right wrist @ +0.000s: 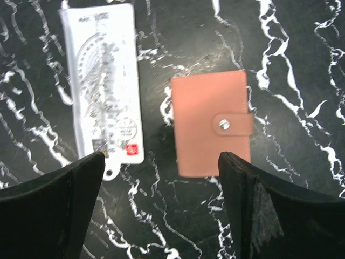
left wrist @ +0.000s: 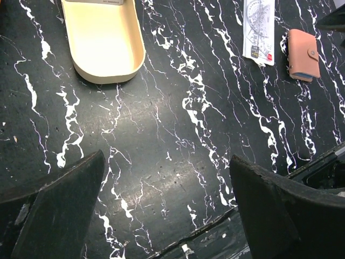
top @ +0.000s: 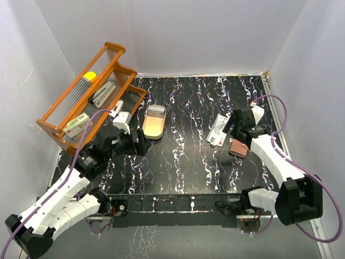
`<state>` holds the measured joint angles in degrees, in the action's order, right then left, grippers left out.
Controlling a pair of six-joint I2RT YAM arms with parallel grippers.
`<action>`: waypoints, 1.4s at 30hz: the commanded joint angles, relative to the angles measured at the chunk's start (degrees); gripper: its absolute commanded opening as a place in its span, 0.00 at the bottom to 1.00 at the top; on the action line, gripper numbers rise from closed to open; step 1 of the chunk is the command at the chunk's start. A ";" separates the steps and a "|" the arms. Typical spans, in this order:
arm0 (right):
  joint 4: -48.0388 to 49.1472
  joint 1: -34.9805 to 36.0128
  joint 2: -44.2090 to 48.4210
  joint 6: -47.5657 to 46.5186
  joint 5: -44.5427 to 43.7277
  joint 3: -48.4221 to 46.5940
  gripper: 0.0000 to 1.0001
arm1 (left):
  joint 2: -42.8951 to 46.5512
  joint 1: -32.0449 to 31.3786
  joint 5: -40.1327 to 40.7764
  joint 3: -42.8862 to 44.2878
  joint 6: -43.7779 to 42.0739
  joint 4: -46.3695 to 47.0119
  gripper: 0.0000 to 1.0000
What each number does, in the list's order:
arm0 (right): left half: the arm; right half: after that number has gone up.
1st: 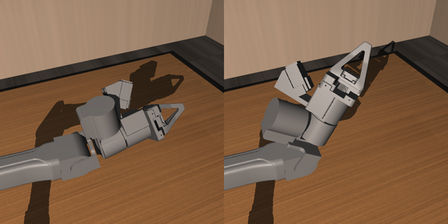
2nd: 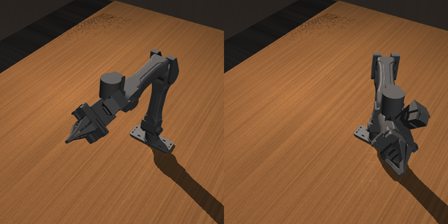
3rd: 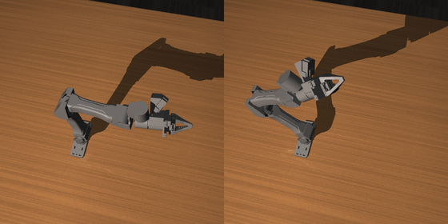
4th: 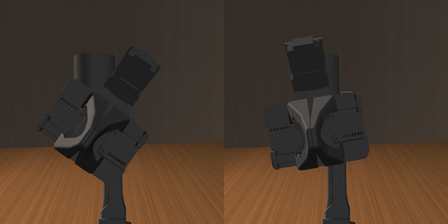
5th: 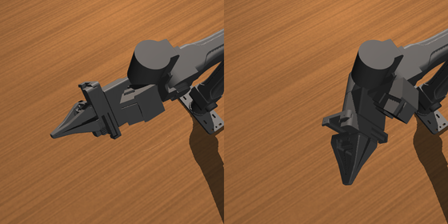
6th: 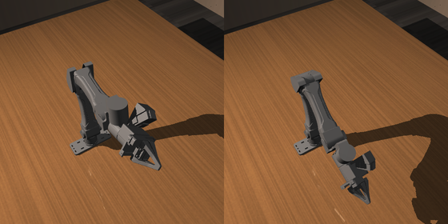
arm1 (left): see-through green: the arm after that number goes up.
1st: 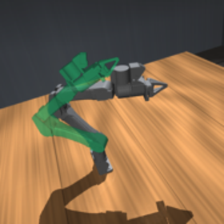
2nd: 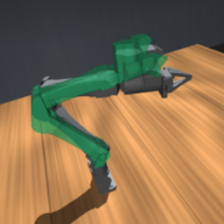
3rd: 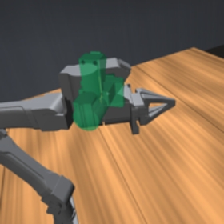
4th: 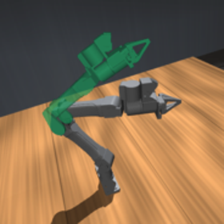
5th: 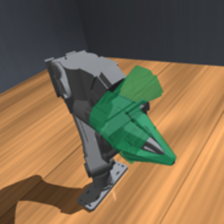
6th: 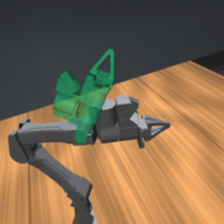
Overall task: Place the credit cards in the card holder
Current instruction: Move the card holder to the center of the board.
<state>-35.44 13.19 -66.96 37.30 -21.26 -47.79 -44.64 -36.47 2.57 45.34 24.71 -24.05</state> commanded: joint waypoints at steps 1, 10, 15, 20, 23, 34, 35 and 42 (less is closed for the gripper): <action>6.26 -6.47 -2.23 -3.37 3.38 0.45 0.78 | 2.49 0.35 1.91 -2.00 -2.29 3.16 0.99; 10.07 -16.58 -12.58 -4.69 7.30 -0.63 0.58 | 2.69 0.35 4.10 -3.07 -4.23 1.73 0.99; 11.22 -17.13 -15.76 -4.06 9.10 0.10 0.56 | 2.05 0.34 4.15 -2.87 -4.84 1.61 0.99; 11.37 -17.09 -17.62 -3.63 14.35 1.82 0.54 | 1.51 0.34 4.08 -2.71 -4.85 1.06 0.99; 9.92 -17.05 -17.77 -3.82 16.20 2.65 0.52 | 1.40 0.35 3.93 -2.62 -4.76 0.83 0.99; 6.19 -17.01 -12.69 -3.33 24.63 7.51 0.47 | 1.73 0.32 3.40 -2.11 -4.76 0.12 0.99; 5.74 -17.02 -11.99 -3.25 25.08 8.06 0.47 | 1.94 0.34 3.42 -2.15 -4.76 0.17 0.99; 1.55 -12.71 -6.73 -2.90 24.75 9.90 0.45 | 3.72 0.35 3.60 -2.60 -4.67 0.49 0.99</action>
<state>-28.34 -3.31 -76.29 33.36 2.26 -39.33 -42.54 -36.47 5.63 42.06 20.56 -23.42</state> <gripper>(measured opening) 0.456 0.985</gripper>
